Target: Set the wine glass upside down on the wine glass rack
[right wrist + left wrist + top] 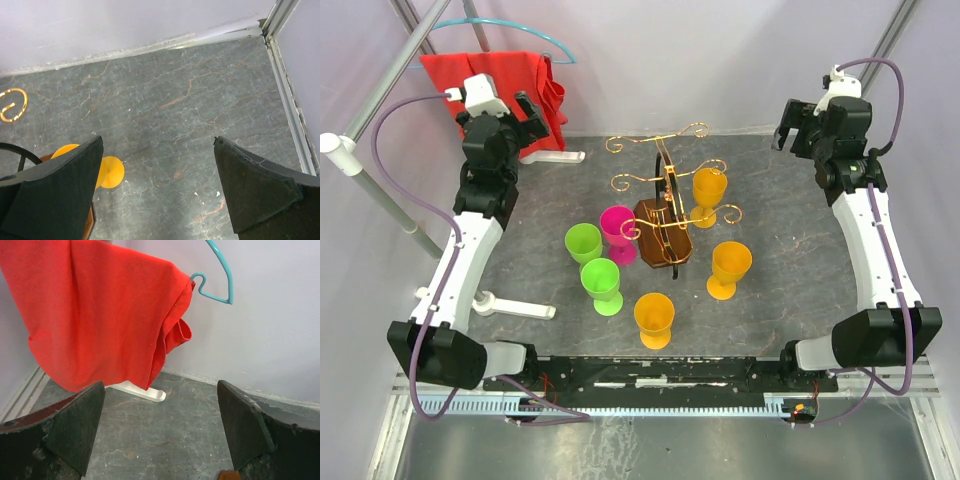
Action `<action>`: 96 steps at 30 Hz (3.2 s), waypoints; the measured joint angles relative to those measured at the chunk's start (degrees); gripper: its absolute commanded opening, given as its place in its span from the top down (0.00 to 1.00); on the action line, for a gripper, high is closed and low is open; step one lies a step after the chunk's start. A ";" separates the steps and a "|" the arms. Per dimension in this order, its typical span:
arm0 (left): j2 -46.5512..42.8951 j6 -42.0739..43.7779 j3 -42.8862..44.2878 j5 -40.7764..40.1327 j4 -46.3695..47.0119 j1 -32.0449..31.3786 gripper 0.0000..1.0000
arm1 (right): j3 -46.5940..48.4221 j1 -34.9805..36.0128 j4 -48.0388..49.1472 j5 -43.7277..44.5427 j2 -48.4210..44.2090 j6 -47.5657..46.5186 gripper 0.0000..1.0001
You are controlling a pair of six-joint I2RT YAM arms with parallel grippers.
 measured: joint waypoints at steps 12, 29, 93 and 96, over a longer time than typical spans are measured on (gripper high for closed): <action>0.24 3.04 -0.44 7.41 -3.26 0.00 0.01 | 6.62 0.07 -11.82 -2.03 6.71 -0.50 0.07; 3.69 -3.72 -1.79 17.94 -2.82 0.00 0.01 | 6.34 8.57 -15.19 -11.69 18.34 3.93 0.11; 15.28 -74.64 12.39 21.14 8.96 -11.91 0.08 | 8.74 36.83 39.65 4.39 11.32 -25.00 0.99; 15.28 -75.38 11.37 20.28 9.64 -12.17 0.11 | 7.32 38.49 40.17 3.85 11.30 -25.11 0.99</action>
